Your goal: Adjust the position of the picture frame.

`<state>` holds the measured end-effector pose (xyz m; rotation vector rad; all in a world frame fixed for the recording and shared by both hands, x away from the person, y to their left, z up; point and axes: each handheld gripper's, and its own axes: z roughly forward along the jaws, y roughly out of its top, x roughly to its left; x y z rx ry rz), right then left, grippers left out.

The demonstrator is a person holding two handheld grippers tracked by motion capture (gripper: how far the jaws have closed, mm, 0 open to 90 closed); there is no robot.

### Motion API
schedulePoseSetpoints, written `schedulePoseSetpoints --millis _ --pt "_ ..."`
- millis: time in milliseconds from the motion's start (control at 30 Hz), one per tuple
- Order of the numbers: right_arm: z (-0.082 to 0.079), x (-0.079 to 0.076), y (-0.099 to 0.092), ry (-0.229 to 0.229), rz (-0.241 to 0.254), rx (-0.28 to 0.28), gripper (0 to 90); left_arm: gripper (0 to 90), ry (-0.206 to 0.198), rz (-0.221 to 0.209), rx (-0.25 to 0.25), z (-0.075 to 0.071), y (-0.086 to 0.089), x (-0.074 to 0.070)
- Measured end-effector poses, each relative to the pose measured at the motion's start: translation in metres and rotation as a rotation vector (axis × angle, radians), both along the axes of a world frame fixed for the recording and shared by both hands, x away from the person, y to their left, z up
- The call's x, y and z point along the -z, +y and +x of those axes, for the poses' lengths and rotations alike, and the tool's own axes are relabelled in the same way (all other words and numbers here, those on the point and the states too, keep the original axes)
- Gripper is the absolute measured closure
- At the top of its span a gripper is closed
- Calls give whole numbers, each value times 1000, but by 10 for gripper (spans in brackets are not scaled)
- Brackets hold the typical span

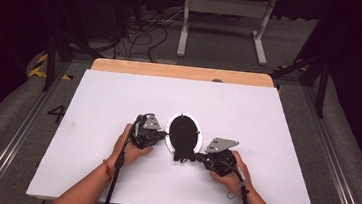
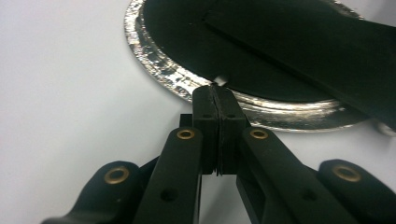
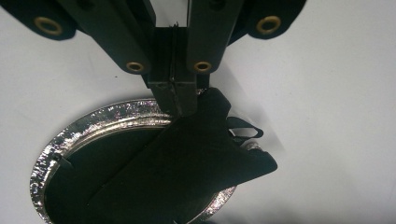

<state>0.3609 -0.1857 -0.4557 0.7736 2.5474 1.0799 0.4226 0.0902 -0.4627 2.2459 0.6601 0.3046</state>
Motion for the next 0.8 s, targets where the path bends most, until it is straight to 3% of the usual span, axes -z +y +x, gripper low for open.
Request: schedulePoseSetpoints --millis 200,400,800 --pt "0 -1 -1 8 -10 -20 900 877 30 13 51 -12 0 -1" --pt "0 0 -3 21 -21 -35 900 842 27 -21 42 -14 1 2" --pt "-1 -1 -1 13 -32 -27 900 875 6 -16 29 -10 -6 3"
